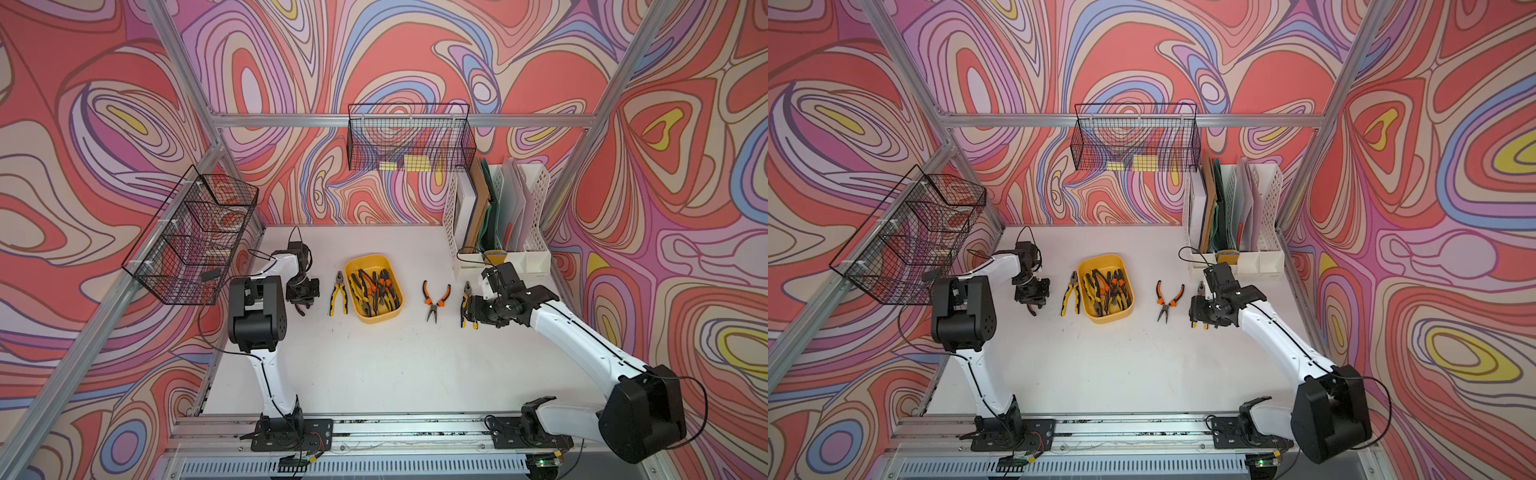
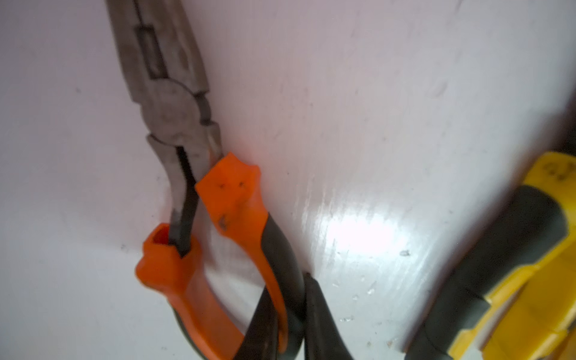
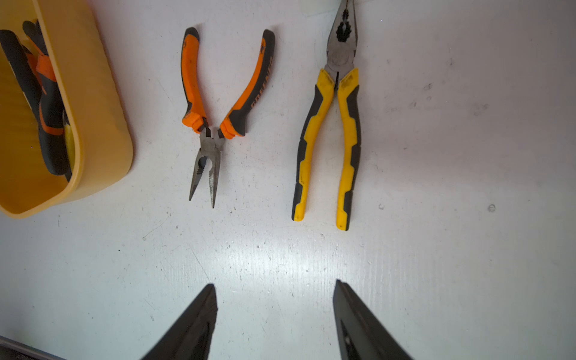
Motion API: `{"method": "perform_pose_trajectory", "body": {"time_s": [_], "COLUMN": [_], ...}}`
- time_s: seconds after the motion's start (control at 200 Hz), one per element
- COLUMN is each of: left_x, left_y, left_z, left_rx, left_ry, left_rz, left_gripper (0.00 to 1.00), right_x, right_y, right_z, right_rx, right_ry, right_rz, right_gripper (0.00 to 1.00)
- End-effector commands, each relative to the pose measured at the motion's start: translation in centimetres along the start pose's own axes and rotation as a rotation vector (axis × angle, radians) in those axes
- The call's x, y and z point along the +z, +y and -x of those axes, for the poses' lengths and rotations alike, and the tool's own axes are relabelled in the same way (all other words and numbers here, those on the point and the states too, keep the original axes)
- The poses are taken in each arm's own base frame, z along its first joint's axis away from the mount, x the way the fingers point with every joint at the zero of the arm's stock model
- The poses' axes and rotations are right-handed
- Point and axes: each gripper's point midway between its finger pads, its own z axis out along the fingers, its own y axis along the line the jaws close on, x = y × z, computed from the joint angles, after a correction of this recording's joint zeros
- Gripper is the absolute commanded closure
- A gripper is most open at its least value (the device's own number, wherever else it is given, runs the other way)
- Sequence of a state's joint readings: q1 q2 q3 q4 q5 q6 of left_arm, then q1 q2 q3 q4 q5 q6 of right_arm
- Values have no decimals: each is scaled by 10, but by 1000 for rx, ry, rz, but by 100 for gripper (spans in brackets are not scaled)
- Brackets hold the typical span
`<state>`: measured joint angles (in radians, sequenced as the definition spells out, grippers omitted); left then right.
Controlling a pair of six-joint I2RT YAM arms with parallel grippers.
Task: Take the pliers out of the storage box
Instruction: Place the pliers at the center of the board, then pick up the pliers from the storage box.
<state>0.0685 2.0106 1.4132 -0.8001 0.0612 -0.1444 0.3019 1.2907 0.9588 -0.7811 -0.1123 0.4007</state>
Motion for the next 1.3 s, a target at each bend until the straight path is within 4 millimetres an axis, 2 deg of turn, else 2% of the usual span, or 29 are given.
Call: {"method": "perform_pose_trajectory", "body": {"time_s": [0.0,0.03,0.05,0.21,0.361,0.496,0.541,0.571,0.726,0.921,0.926,0.941,0.956,0.971,0.996,1.047,1.147,1.297], "left_x": [18,19,19,12,7,-1,-7,-12,-51,-111,-112,-118,-123,-129,-138,-155,-178,-195], "left_y": [-9,-10,-11,-14,-18,-24,-26,-27,-36,-60,-61,-63,-65,-66,-70,-74,-78,-86], "left_z": [-15,-16,-17,-19,-19,-17,-16,-15,-11,-20,-20,-21,-22,-24,-27,-33,-48,-70], "left_rx": [-39,-43,-46,-59,-69,-87,-92,-96,-120,11,16,29,42,51,64,66,69,93], "left_ry": [52,56,56,20,-4,-29,-51,-68,-191,-365,-373,-397,-420,-444,-481,-549,-641,-697], "left_rz": [-51,-57,-63,-79,-106,-146,-157,-165,-227,-254,-255,-257,-259,-264,-279,-318,-385,-460], "left_gripper": [100,100,96,55,36,23,7,1,0,0,0,0,0,0,0,0,0,0], "right_x": [-12,-13,-14,-20,-22,-26,-26,-27,-19,17,17,20,24,23,36,44,64,97], "right_y": [0,0,0,5,7,17,24,29,70,136,137,142,147,152,158,174,203,235], "right_z": [10,10,11,14,18,28,33,38,58,76,77,78,78,81,80,83,87,86], "right_rx": [-5,-3,-1,18,25,30,32,29,-31,-69,-70,-71,-74,-76,-81,-93,-109,-126], "right_ry": [-28,-29,-30,-34,-25,-26,-25,-27,-20,15,15,19,24,20,42,52,77,122], "right_rz": [-17,-18,-17,-1,-3,28,46,59,85,155,156,159,161,169,164,183,219,240], "right_gripper": [35,34,33,29,27,23,23,23,22,21,20,5,2,2,2,2,2,7]}}
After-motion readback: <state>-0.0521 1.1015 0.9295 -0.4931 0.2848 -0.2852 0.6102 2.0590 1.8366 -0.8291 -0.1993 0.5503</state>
